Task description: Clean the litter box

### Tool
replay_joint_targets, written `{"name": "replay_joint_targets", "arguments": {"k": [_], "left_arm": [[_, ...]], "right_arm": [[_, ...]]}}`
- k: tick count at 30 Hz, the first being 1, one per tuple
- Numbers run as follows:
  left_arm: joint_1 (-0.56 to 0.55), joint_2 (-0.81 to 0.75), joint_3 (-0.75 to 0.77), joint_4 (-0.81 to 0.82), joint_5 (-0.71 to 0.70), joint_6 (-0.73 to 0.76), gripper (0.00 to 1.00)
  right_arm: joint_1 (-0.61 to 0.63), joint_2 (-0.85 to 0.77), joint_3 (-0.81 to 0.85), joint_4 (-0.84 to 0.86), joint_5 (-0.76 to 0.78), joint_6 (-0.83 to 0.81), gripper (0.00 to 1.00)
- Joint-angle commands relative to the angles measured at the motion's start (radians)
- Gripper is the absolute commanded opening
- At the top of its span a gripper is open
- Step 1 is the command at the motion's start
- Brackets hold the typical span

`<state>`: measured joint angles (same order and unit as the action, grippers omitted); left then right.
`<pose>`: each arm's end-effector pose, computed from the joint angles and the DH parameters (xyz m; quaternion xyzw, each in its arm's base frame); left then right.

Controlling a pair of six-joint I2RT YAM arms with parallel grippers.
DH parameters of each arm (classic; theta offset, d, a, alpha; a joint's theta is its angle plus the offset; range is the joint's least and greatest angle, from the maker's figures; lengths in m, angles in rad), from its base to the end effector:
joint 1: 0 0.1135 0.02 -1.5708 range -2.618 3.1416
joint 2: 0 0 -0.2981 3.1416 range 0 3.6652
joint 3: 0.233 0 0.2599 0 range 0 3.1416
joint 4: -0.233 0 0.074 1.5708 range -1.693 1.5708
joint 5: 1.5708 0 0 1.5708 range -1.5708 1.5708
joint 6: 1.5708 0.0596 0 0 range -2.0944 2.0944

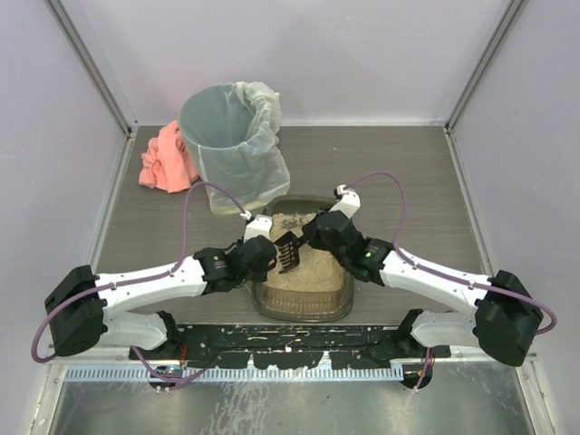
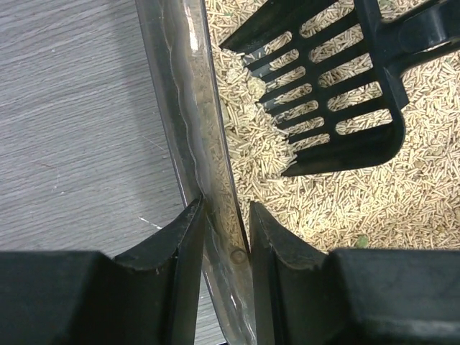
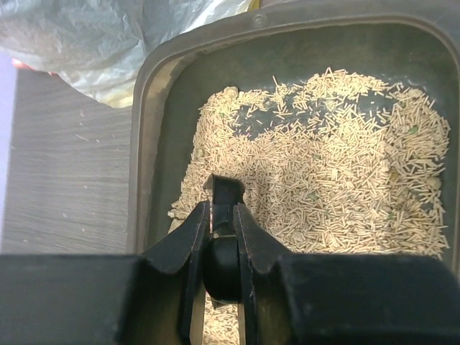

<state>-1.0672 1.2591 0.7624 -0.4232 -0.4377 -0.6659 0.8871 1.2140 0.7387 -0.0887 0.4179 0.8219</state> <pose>0.1462 -0.2129 0.2277 0.1163 0.9202 -0.1047 0.3588 0.1936 0.1993 0.2618 0.0721 0.8597 0.2366 0.4469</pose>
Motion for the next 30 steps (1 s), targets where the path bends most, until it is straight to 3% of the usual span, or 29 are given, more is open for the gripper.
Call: {"name": "replay_joint_targets", "arguments": {"k": [1, 6, 12, 20, 30], "left_arm": [[-0.01, 0.003, -0.005, 0.054, 0.023, -0.017, 0.29], [-0.012, 0.003, 0.007, 0.058, 0.028, -0.01, 0.25], [-0.015, 0.029, 0.005, 0.058, 0.024, -0.007, 0.21], [-0.014, 0.019, -0.003, 0.059, 0.025, -0.011, 0.2], [-0.015, -0.017, -0.005, 0.057, 0.021, -0.014, 0.2]], "right_arm": [[0.018, 0.019, -0.133, 0.061, -0.135, 0.158, 0.01], [0.022, 0.016, -0.225, 0.233, -0.188, 0.304, 0.01], [0.022, -0.061, -0.317, 0.33, -0.127, 0.431, 0.01], [0.023, -0.219, -0.418, 0.369, -0.042, 0.553, 0.01], [0.023, -0.267, -0.479, 0.408, 0.02, 0.628, 0.01]]}}
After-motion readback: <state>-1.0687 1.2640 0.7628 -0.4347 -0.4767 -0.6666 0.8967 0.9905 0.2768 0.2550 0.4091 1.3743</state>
